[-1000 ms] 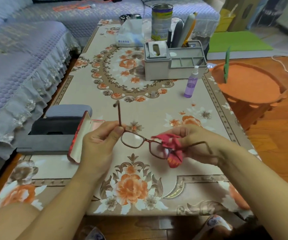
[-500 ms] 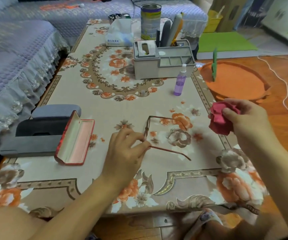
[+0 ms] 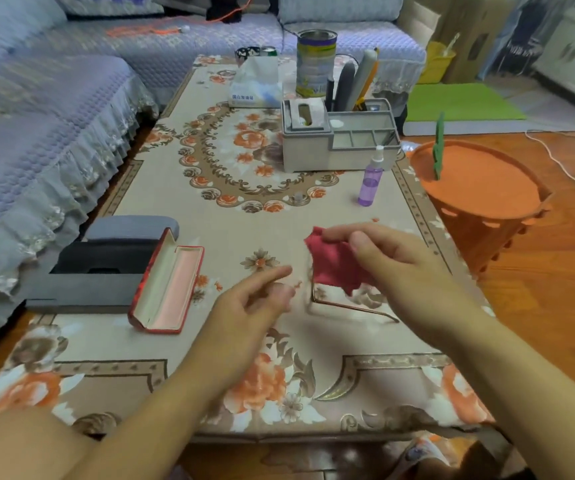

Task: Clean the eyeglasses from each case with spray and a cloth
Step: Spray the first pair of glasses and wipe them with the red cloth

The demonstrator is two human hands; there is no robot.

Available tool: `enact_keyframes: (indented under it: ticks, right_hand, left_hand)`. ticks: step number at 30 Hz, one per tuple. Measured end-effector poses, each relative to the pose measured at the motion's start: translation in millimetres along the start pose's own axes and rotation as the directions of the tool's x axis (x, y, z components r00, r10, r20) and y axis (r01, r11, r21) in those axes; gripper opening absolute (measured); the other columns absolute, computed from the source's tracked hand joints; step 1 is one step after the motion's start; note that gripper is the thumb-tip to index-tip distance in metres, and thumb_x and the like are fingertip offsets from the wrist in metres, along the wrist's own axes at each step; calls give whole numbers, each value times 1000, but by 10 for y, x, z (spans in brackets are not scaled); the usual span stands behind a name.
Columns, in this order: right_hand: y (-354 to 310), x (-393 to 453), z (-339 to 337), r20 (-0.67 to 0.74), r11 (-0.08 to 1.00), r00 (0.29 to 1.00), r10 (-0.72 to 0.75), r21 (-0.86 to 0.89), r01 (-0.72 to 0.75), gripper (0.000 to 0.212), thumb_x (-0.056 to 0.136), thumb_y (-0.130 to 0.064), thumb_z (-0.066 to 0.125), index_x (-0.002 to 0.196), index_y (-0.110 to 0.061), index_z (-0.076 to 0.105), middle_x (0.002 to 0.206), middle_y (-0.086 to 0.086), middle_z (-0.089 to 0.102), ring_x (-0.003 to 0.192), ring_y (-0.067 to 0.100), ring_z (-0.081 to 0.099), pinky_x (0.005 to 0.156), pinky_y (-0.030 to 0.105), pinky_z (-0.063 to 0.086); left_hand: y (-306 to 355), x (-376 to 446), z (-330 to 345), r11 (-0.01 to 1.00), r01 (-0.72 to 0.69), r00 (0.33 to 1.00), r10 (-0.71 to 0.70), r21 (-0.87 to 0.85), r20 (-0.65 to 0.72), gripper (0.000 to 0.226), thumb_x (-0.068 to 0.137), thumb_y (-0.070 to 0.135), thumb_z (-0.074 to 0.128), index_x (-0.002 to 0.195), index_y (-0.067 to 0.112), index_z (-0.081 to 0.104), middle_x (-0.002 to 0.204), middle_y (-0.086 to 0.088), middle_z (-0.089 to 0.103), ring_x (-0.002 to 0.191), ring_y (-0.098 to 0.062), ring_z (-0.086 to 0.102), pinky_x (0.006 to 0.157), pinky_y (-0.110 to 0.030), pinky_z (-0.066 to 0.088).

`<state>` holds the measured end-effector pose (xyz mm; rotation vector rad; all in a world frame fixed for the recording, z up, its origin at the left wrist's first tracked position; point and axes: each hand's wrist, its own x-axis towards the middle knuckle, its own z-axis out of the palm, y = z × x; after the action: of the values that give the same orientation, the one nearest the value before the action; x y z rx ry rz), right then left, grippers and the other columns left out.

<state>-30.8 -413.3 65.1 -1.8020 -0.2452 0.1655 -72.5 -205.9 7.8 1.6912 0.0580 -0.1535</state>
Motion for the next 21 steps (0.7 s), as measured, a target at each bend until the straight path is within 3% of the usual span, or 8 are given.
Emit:
enact_keyframes:
  ticks: [2, 4, 7, 9, 11, 16, 18, 21]
  right_hand:
    - [-22, -9, 154, 141, 998, 989, -40, -40, 46, 30, 106, -14, 48, 120, -26, 71, 114, -17, 73, 109, 4, 67, 93, 21, 53]
    - [-23, 29, 278, 190, 984, 977, -93, -135, 120, 34, 104, -8, 51, 127, -27, 68, 117, -17, 72, 115, 2, 64, 100, 26, 51]
    - [-44, 103, 408, 158, 980, 979, -126, -134, 148, 37, 99, -1, 57, 125, -25, 68, 112, -13, 76, 110, 2, 68, 99, 34, 54]
    - [-54, 123, 444, 114, 990, 985, -128, -52, 134, 35, 95, 4, 62, 114, -24, 71, 103, -13, 78, 101, 3, 72, 90, 28, 57]
    - [-23, 105, 440, 59, 988, 987, -148, -27, 150, 30, 93, 3, 64, 108, -21, 72, 97, -14, 78, 94, 3, 74, 83, 19, 56]
    - [-70, 94, 392, -61, 937, 954, -293, -219, 274, 24, 95, -8, 65, 94, -30, 73, 83, -14, 74, 72, 6, 67, 62, 15, 48]
    - [-106, 104, 366, -85, 945, 952, -295, -171, 278, 24, 97, -7, 62, 90, -27, 72, 80, -10, 73, 71, 6, 66, 63, 14, 47]
    - [-92, 92, 412, -119, 983, 976, -181, -1, 183, 18, 100, -14, 57, 87, -14, 69, 67, 1, 69, 60, 9, 64, 61, 22, 51]
  left_hand:
    - [29, -59, -127, 885, 174, 981, -118, -433, 152, 46, 93, 46, 62, 136, 31, 60, 126, -9, 70, 117, -24, 66, 100, -46, 48]
    - [21, -82, -190, 783, 206, 973, -99, -587, 210, 60, 87, 40, 67, 142, 21, 54, 131, -19, 65, 126, -36, 60, 108, -57, 44]
    - [41, -91, -206, 818, 161, 986, -107, -552, 130, 49, 84, 18, 74, 132, 21, 64, 121, -16, 72, 114, -32, 68, 95, -50, 55]
    - [39, -118, -246, 884, 116, 993, -119, -454, 21, 42, 82, 11, 70, 123, 23, 68, 110, -9, 76, 104, -26, 72, 86, -42, 60]
    - [6, -141, -314, 916, 121, 990, -140, -382, -22, 34, 84, 14, 66, 117, 19, 73, 109, -9, 76, 104, -25, 72, 95, -46, 57]
    - [-28, -174, -409, 921, 203, 979, -202, -333, 38, 29, 98, 12, 53, 112, 18, 77, 115, -14, 74, 117, -33, 65, 109, -50, 46]
    - [8, -183, -370, 854, 148, 984, -177, -498, -10, 30, 93, 11, 53, 109, 11, 78, 117, -16, 73, 120, -30, 64, 109, -47, 46]
    - [101, -191, -313, 571, 75, 977, -206, -818, -55, 25, 92, 12, 53, 108, 5, 71, 114, -21, 71, 114, -33, 68, 101, -48, 54]
